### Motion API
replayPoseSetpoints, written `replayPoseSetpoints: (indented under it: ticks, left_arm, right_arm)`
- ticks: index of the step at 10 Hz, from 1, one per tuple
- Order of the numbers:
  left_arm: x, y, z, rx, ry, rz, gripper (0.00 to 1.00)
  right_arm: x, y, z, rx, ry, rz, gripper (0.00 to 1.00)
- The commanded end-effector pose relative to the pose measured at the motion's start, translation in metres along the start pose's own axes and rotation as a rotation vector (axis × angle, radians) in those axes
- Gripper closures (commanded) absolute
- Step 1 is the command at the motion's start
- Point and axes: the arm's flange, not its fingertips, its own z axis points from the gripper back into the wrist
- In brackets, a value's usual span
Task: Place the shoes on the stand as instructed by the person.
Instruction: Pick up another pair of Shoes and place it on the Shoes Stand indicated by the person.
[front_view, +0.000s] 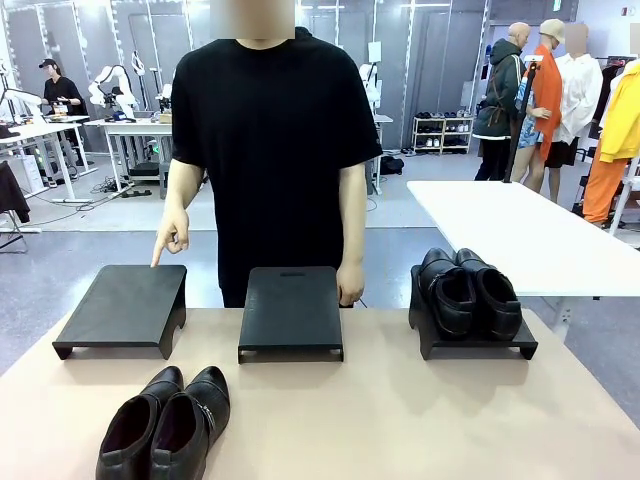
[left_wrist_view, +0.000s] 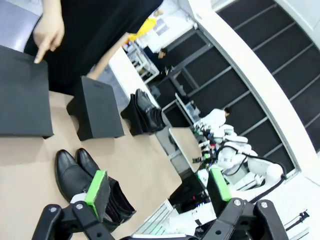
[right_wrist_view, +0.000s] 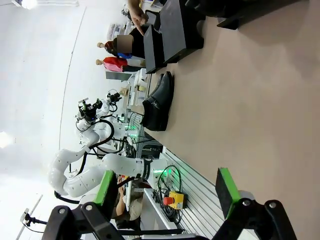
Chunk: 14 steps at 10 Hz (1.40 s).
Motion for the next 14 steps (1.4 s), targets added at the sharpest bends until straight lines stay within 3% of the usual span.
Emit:
replayPoseSetpoints:
  ticks: [1, 3, 6, 10, 11, 13, 14]
  left_arm:
    - [0.009, -0.042, -0.043, 0.093, 0.143, -0.004, 0.00]
    - [0.004, -0.067, -0.088, 0.163, 0.291, -0.013, 0.00]
    - [-0.019, -0.106, -0.166, 0.339, 0.614, -0.061, 0.00]
    - [-0.060, -0.108, -0.229, 0.510, 0.865, -0.069, 0.00]
    - [-0.076, -0.106, -0.242, 0.532, 0.889, -0.051, 0.00]
    - [-0.112, -0.090, -0.263, 0.682, 0.862, -0.064, 0.00]
    - [-0.127, -0.079, -0.271, 0.688, 0.831, -0.041, 0.00]
  right_arm:
    - [-0.001, 0.001, 0.004, 0.000, 0.018, 0.007, 0.00]
    - [-0.001, 0.001, 0.004, 0.000, 0.018, 0.007, 0.00]
    - [-0.001, 0.001, 0.004, 0.000, 0.018, 0.007, 0.00]
    - [-0.001, 0.001, 0.004, 0.000, 0.018, 0.007, 0.00]
    - [-0.001, 0.001, 0.004, 0.000, 0.018, 0.007, 0.00]
    - [-0.001, 0.001, 0.004, 0.000, 0.018, 0.007, 0.00]
    - [-0.001, 0.001, 0.004, 0.000, 0.018, 0.007, 0.00]
